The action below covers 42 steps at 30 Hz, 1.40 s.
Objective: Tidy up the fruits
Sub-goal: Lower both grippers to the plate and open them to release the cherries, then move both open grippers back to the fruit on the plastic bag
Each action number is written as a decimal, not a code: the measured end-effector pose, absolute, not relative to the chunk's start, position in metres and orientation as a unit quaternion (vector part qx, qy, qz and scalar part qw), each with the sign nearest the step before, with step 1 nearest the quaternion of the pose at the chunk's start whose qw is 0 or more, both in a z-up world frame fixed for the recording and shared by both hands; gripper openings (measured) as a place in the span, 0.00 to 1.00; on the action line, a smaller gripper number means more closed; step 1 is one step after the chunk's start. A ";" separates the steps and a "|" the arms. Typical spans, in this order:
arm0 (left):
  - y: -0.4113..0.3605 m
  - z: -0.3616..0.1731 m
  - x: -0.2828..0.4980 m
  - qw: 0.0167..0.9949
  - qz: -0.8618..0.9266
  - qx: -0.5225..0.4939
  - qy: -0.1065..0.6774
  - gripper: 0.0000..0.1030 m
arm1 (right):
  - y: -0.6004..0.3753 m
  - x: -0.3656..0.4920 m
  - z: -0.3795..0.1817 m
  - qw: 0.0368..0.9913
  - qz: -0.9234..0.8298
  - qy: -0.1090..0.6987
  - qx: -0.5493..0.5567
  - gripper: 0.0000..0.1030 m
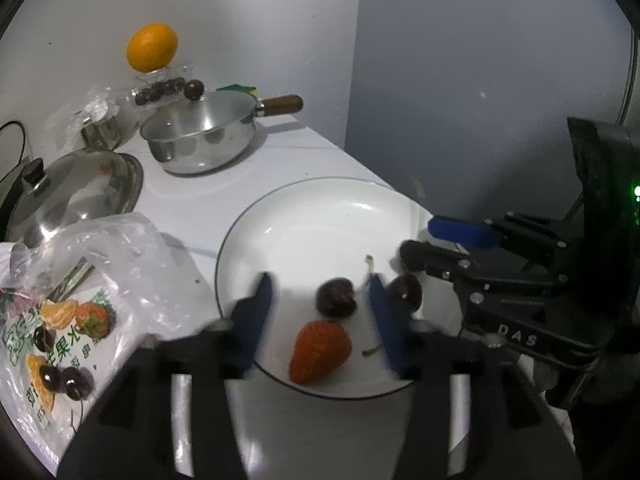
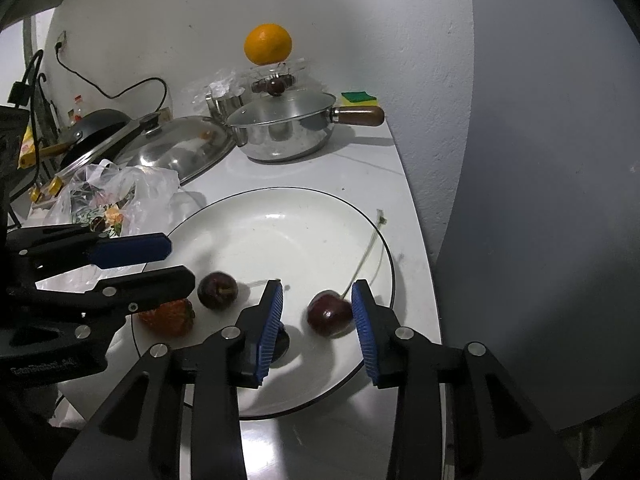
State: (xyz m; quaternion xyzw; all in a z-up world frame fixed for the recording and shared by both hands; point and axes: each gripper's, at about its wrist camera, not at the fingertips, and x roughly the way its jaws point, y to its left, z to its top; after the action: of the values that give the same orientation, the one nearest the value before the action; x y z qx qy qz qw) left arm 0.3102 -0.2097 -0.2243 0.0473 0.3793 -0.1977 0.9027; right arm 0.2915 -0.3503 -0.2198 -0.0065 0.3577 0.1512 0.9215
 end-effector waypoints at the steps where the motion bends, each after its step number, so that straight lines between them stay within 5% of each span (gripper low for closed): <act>1: -0.208 -0.223 0.309 0.903 -0.198 0.044 0.378 0.60 | -0.350 0.291 -0.219 0.922 0.150 0.357 -0.007 0.37; 42: -0.085 -0.189 0.258 0.934 -0.124 0.008 0.334 0.60 | -0.252 0.268 -0.171 0.930 0.177 0.318 -0.044 0.42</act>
State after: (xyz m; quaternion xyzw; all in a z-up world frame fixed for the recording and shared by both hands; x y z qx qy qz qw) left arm 0.2581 -0.0851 -0.1890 0.0084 0.3343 -0.1239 0.9342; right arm 0.2682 -0.2518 -0.1714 -0.0443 0.3178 0.1770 0.9304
